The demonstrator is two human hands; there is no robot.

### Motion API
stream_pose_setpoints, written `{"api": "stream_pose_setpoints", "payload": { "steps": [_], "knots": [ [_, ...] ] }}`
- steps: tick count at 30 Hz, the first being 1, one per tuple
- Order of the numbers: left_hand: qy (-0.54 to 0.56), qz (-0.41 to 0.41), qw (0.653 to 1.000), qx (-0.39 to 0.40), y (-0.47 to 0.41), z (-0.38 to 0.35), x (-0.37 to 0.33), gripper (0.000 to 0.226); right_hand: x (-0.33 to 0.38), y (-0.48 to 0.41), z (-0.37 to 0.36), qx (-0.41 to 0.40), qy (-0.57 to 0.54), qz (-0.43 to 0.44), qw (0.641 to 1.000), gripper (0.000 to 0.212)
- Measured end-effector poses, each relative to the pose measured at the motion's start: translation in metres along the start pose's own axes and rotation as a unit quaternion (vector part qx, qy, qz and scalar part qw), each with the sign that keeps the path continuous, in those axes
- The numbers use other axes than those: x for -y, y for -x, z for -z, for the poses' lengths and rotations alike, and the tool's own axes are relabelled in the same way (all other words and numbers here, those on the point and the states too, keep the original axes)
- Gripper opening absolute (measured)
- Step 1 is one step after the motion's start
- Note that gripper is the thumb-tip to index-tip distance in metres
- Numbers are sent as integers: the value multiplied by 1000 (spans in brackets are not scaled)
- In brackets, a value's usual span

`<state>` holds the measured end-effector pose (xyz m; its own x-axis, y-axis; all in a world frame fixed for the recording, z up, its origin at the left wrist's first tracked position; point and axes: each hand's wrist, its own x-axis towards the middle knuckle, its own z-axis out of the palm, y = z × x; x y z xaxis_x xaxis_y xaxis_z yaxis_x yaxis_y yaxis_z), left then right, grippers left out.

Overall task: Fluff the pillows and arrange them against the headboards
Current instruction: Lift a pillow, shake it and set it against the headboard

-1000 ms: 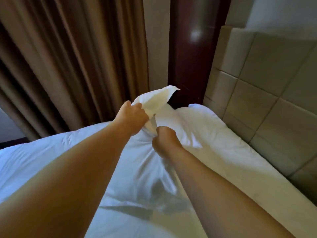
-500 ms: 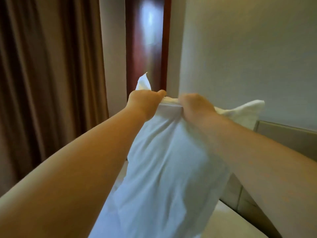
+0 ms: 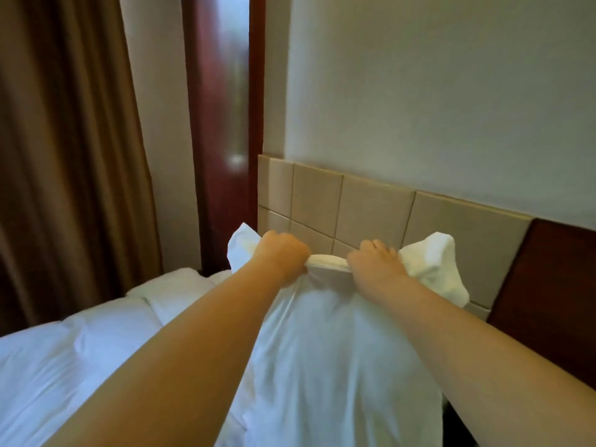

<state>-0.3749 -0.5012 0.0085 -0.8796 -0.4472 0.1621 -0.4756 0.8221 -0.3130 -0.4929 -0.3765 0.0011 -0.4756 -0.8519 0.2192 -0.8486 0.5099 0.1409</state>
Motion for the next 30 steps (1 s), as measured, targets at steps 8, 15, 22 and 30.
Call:
{"api": "stream_pose_setpoints", "payload": {
  "steps": [8, 15, 22, 30],
  "knots": [
    [142, -9, 968, 208, -34, -44, -82, 34, -64, 8, -76, 125, -130, 2, 984, 26],
    [-3, 11, 966, 260, -18, -70, -89, 79, -53, 15, -91, 188, -191, 69, 961, 8],
    [-3, -6, 971, 239, -21, -85, -88, 51, -44, 8, -99, 216, -167, 90, 958, 23],
    [72, -12, 961, 266, -20, -120, -75, 39, -42, -12, -131, 279, -51, 124, 951, 73]
  ]
}}
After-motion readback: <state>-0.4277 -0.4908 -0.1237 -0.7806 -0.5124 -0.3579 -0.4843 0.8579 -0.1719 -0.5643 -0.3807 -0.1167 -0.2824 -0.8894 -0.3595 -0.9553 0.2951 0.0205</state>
